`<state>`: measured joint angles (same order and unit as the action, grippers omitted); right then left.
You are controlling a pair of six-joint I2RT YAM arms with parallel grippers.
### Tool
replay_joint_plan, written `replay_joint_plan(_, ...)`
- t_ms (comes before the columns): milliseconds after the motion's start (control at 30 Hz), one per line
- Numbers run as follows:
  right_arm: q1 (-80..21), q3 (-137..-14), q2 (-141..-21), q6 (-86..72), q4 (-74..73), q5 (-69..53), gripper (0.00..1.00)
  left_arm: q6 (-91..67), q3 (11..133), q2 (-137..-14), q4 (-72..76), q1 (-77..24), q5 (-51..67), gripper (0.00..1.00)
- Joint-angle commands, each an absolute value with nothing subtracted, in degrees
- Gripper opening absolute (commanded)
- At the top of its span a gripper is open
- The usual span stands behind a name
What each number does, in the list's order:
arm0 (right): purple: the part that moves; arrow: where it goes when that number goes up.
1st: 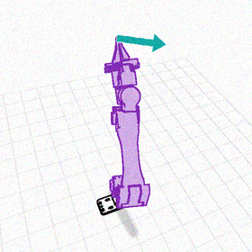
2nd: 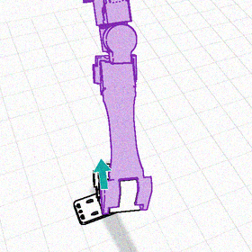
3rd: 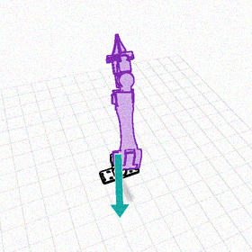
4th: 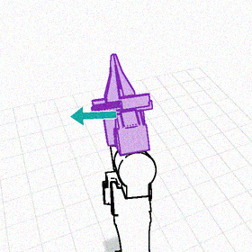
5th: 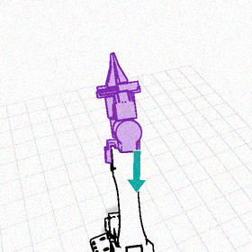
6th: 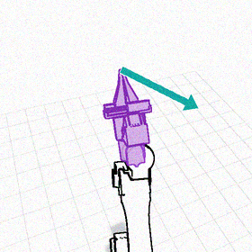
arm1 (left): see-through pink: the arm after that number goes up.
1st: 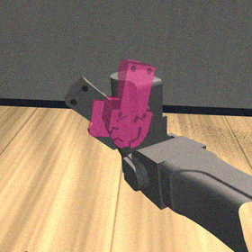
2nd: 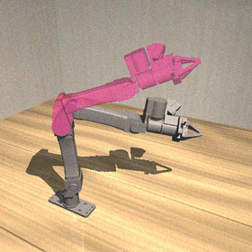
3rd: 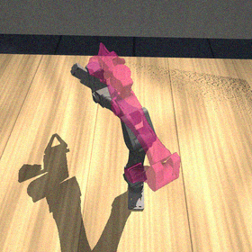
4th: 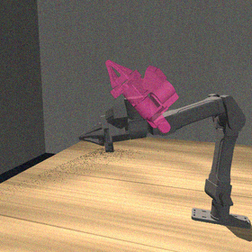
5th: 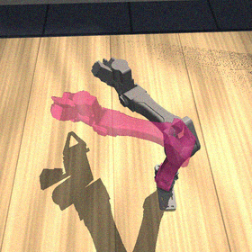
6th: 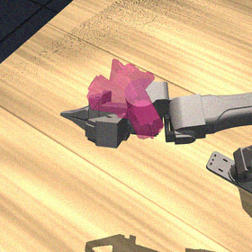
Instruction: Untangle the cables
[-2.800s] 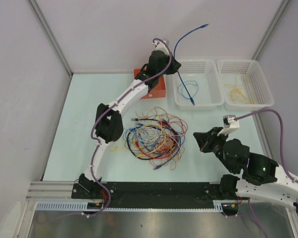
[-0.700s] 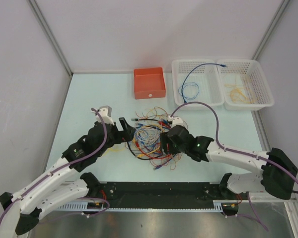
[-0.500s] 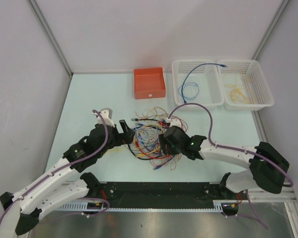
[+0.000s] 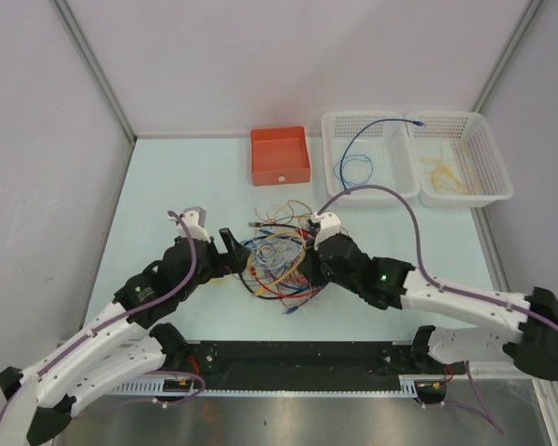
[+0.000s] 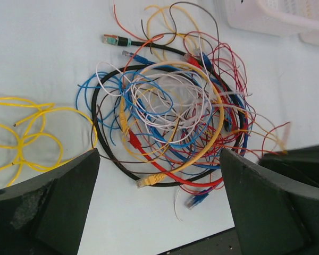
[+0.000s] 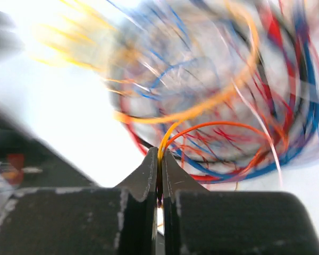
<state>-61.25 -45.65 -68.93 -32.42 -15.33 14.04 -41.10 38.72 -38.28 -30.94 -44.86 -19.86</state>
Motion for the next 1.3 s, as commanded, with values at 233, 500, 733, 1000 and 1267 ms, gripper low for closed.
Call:
replay_joint_plan(233,-72.15,-69.24,-55.73,-21.97,-13.45,22.15,0.0,-41.4,37.01,-27.7,-22.77,-45.0,-24.69,1.0)
replay_joint_plan(500,-72.77,-72.69,-55.37,-20.39,-15.55,24.34,0.0,-36.57,31.74,-18.38,-13.11,-44.91,-26.46,1.0)
replay_joint_plan(733,-72.6,-72.69,-56.25,-21.18,-16.52,24.26,0.0,-30.15,24.17,-13.97,8.51,-44.91,-14.96,0.84)
replay_joint_plan(1000,-72.6,-72.69,-56.78,-22.32,-17.58,23.47,0.0,-27.86,26.72,-26.0,22.12,-45.0,-0.46,0.75)
replay_joint_plan(1267,-72.6,-72.69,-56.95,-22.94,-19.51,24.26,0.0,-28.21,28.74,-34.01,28.29,-46.4,9.93,0.8)
